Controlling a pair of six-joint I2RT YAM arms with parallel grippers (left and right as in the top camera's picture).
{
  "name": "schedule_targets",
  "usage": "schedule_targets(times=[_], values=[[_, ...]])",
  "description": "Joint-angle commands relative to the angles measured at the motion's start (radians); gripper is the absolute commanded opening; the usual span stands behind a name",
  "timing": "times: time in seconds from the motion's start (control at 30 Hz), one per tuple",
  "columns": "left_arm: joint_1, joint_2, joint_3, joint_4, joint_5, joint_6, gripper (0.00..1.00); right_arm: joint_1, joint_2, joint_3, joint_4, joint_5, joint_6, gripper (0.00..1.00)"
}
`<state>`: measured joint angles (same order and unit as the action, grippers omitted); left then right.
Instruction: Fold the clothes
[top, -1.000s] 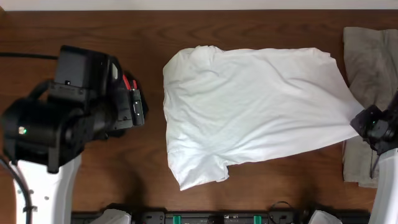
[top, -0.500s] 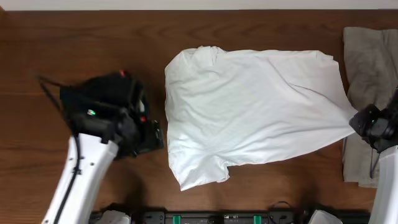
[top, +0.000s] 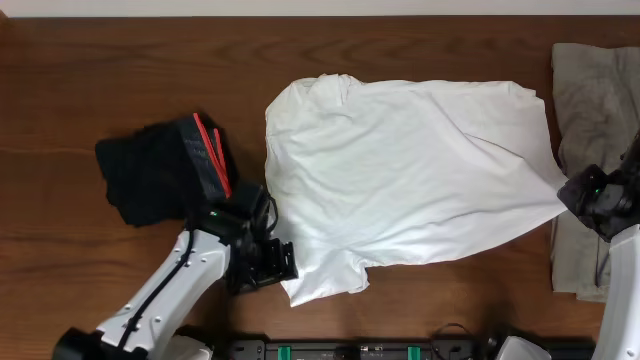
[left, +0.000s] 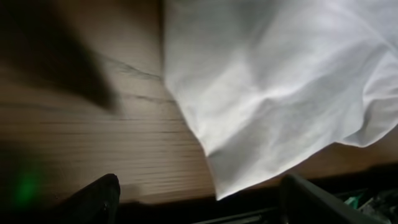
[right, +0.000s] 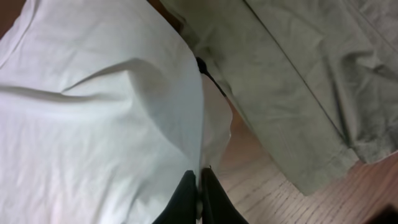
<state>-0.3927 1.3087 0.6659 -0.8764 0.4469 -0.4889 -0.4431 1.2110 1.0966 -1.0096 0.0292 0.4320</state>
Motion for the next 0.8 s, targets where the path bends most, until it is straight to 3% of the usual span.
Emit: schedule_targets(times=[0.0, 0.33, 0.37, 0.47, 0.53, 0.6, 0.77], values=[[-0.044, 0.027, -0.01, 0.014, 0.045, -0.048, 0.84, -0.002, 0.003, 0.01, 0.0, -0.004, -0.01, 0.04], [-0.242, 0.151, -0.01, 0.087, 0.07, -0.176, 0.78, -0.002, 0.003, 0.01, 0.0, -0.005, -0.01, 0.04], [-0.255, 0.164, -0.01, 0.098, 0.071, -0.18, 0.74, -0.002, 0.003, 0.01, 0.0, -0.005, -0.01, 0.04], [-0.274, 0.192, -0.01, 0.125, 0.089, -0.185, 0.47, -0.002, 0.003, 0.01, 0.0, -0.005, -0.01, 0.04], [-0.274, 0.192, -0.009, 0.125, 0.089, -0.187, 0.23, -0.002, 0.003, 0.01, 0.0, -0.005, -0.01, 0.04], [-0.27, 0.181, -0.004, 0.12, 0.089, -0.187, 0.06, -0.002, 0.003, 0.01, 0.0, -0.005, -0.01, 0.04], [-0.231, 0.096, 0.053, -0.005, 0.061, -0.181, 0.06, -0.002, 0.003, 0.01, -0.001, -0.005, -0.01, 0.04]])
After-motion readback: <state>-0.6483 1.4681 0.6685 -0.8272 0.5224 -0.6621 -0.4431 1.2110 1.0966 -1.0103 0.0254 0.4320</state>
